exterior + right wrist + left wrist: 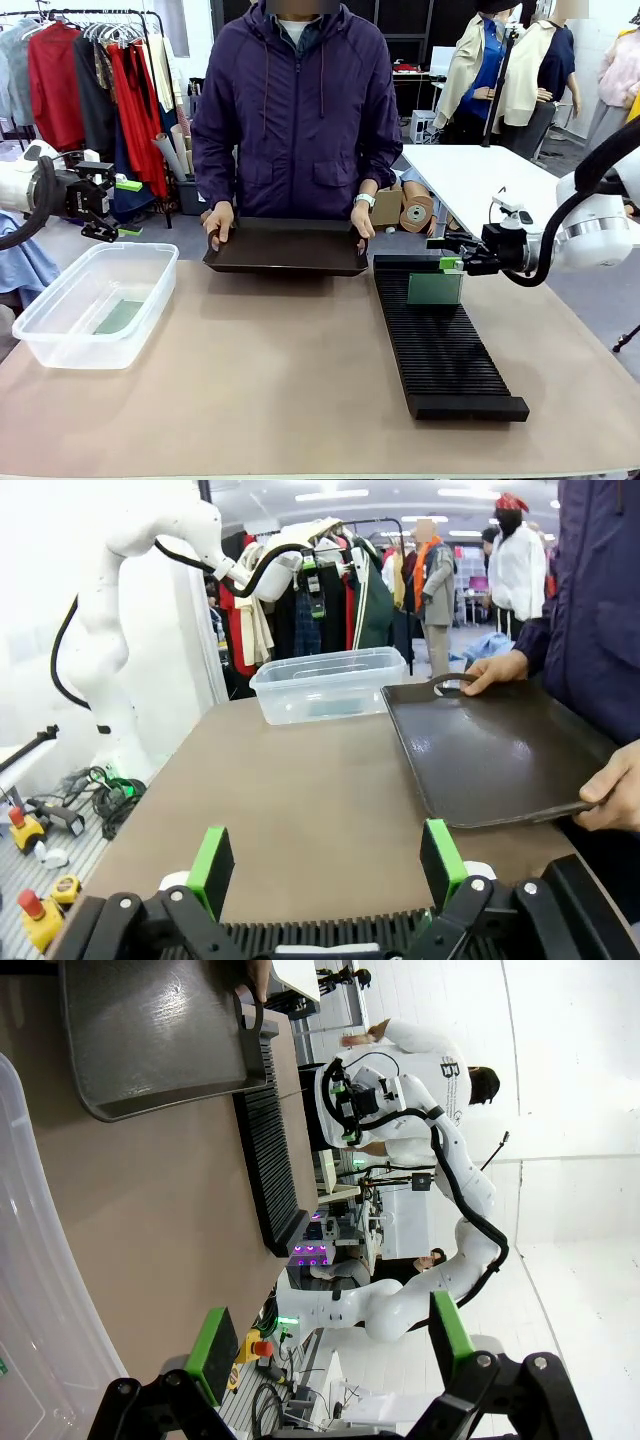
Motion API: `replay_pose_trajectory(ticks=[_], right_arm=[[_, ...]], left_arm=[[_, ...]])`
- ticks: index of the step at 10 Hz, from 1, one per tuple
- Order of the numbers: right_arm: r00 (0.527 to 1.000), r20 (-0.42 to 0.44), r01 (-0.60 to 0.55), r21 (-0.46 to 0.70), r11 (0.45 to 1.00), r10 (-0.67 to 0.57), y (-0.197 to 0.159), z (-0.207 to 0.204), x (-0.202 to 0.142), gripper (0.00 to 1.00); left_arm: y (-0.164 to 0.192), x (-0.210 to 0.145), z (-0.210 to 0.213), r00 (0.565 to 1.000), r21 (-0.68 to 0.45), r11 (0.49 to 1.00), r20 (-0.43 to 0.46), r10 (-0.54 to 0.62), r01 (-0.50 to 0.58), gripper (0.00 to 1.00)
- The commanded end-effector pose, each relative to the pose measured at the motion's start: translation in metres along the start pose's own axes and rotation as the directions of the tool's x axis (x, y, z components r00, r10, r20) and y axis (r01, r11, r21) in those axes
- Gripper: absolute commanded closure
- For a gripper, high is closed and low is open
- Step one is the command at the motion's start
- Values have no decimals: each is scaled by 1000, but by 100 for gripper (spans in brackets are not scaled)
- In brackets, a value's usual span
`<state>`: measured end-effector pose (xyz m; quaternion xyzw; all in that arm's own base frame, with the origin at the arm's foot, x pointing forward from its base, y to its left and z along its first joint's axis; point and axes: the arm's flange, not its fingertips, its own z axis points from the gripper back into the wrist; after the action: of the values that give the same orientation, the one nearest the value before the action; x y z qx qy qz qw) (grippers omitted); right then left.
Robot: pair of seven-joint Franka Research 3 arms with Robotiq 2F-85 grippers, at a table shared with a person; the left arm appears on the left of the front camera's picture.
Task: Sort PCBs into racks and boxes based on the side picked up.
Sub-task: If the short side of the Blank PCB is picked up, insert it into the PCB Rack ; if the long side is picked up, place it in the Organizing box.
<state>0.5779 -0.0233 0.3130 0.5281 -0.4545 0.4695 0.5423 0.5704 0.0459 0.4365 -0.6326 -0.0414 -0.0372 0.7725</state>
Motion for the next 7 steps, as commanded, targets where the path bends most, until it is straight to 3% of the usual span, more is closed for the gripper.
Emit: replay_pose_trajectory(ticks=[1, 3, 4, 6, 7], right_arm=[[989, -31, 144, -63, 988, -146, 23, -9, 17, 0], [945, -58, 310, -146, 939, -321, 48, -13, 30, 0], [902, -21, 422, -166, 891, -431, 59, -14, 36, 0], [745, 80, 665, -172, 727, -663, 79, -12, 46, 0], [697, 124, 716, -165, 678, -706, 86, -13, 55, 0]], left_arm=[[0, 0, 1, 1000, 1, 1000, 4, 0, 0, 0], [0, 0, 1, 1000, 1, 1000, 4, 0, 0, 0], [0, 0, 1, 1000, 1, 1000, 4, 0, 0, 0], [0, 0, 1, 1000, 1, 1000, 4, 0, 0, 0], [0, 0, 1, 1000, 1, 1000, 4, 0, 0, 0]])
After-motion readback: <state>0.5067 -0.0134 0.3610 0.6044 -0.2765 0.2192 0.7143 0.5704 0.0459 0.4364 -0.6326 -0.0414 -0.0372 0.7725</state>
